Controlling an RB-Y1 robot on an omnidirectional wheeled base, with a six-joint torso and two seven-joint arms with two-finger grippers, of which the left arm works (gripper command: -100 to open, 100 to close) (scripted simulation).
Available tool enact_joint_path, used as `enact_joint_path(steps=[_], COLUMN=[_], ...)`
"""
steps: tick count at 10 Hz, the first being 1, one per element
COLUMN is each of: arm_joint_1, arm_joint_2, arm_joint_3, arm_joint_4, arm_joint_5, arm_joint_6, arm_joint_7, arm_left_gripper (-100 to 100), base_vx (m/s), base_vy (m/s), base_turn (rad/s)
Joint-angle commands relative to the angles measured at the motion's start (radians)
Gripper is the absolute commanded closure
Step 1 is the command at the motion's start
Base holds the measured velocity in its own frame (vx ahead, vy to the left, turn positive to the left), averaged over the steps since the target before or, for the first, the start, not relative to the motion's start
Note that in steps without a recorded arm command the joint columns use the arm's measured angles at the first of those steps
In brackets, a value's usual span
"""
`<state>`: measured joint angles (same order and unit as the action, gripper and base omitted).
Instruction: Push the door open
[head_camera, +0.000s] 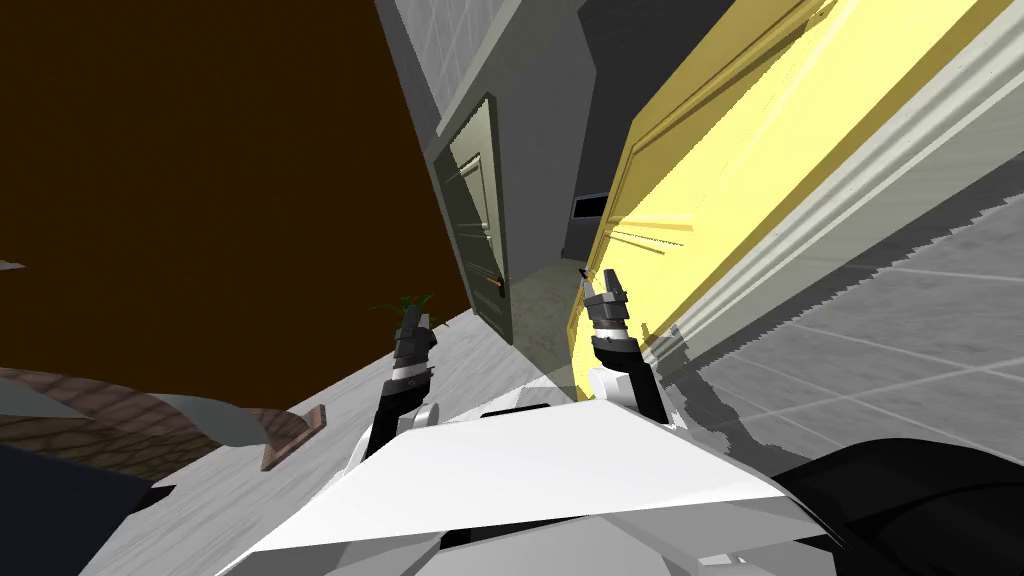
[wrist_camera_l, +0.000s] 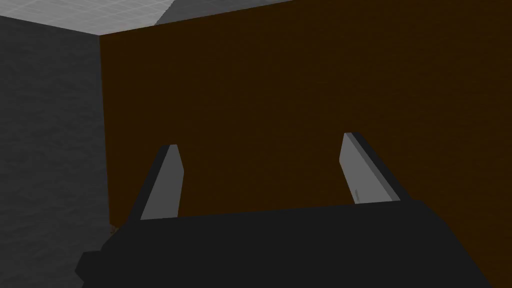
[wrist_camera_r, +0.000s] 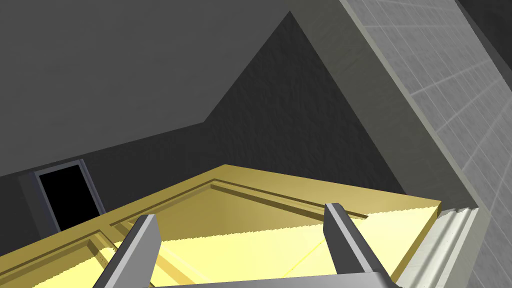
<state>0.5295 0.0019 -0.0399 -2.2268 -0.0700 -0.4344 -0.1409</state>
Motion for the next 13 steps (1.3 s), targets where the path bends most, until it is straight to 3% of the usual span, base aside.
enact_joint_path(steps=[1,7,13], arm_joint_1=[-0.018,-0.079,-0.156], arm_joint_2=[0.010,0.036,0.058], arm_joint_3=[-0.013,-0.056,-0.110], arm_joint_4=[0.031,0.131,0.260], arm_joint_5=[0.002,0.008,0.017], arm_joint_6=[0.006,0.025,0.049], arm_joint_7=[0.008,0.033,0.066], arm_left_gripper=[-100,-100,-100], base_vx=[0.083,0.133,0.100], base_vy=[0.057,0.094,0.108], base_turn=[-0.112,-0.091,-0.108])
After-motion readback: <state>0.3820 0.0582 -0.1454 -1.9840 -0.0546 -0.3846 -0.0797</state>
